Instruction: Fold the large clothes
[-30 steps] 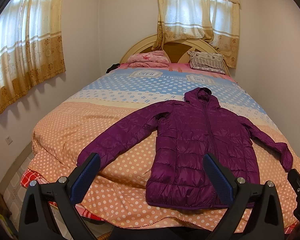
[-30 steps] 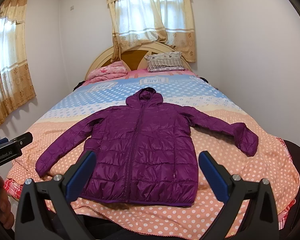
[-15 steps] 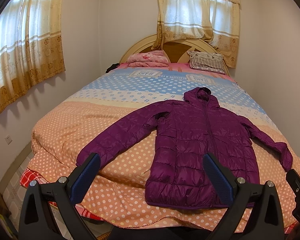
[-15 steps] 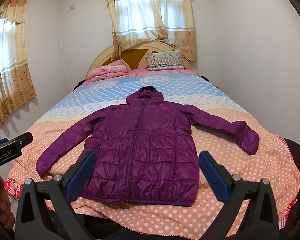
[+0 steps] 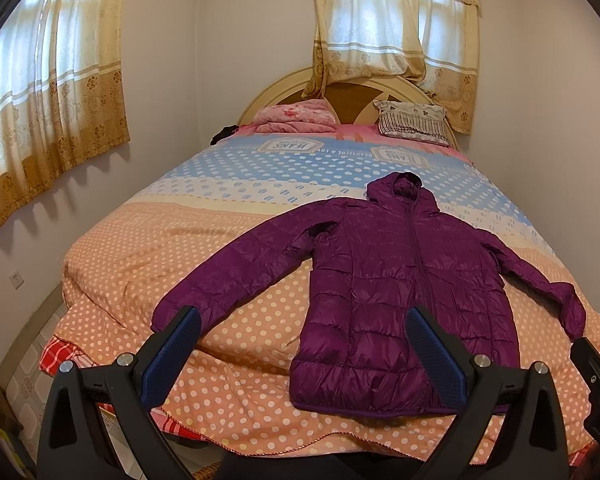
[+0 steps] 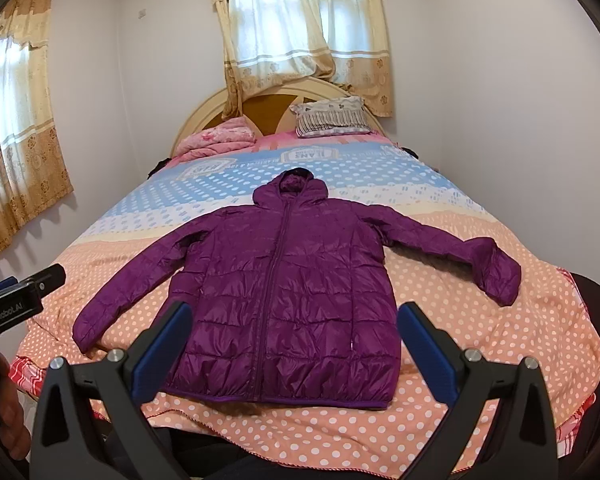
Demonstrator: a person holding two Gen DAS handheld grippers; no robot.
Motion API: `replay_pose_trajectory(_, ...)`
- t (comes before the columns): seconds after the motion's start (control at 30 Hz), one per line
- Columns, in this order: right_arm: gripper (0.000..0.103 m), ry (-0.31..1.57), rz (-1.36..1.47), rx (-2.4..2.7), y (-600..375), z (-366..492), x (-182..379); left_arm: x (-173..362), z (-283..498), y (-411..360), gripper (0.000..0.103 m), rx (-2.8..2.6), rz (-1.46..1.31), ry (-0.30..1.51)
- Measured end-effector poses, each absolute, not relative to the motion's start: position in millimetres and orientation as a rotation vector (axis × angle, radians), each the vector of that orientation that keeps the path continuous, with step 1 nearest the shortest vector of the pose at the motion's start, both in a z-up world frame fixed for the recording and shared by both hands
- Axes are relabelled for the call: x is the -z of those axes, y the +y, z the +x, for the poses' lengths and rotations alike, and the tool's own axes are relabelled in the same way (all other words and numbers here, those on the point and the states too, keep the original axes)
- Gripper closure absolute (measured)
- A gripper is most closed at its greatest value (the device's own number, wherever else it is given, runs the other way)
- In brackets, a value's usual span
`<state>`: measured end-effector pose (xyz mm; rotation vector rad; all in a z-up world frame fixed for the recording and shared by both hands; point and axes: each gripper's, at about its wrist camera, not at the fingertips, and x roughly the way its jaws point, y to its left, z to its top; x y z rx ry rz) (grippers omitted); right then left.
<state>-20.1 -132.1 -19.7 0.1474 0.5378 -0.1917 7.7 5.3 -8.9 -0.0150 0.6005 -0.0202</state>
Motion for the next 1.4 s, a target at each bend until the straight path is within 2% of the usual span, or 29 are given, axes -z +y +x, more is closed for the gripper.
replay_pose_trajectory(0.53, 0.0, 0.559, 0.192, 0.199, -156, -6, 33, 28, 28, -5, 0.001, 0.077, 0.021, 0.646)
replay_pose_trajectory(1.4, 0.0, 0.738, 0.414, 0.676, -439, 65, 143, 134, 209, -101, 0.001, 0.131, 0.245, 0.728)
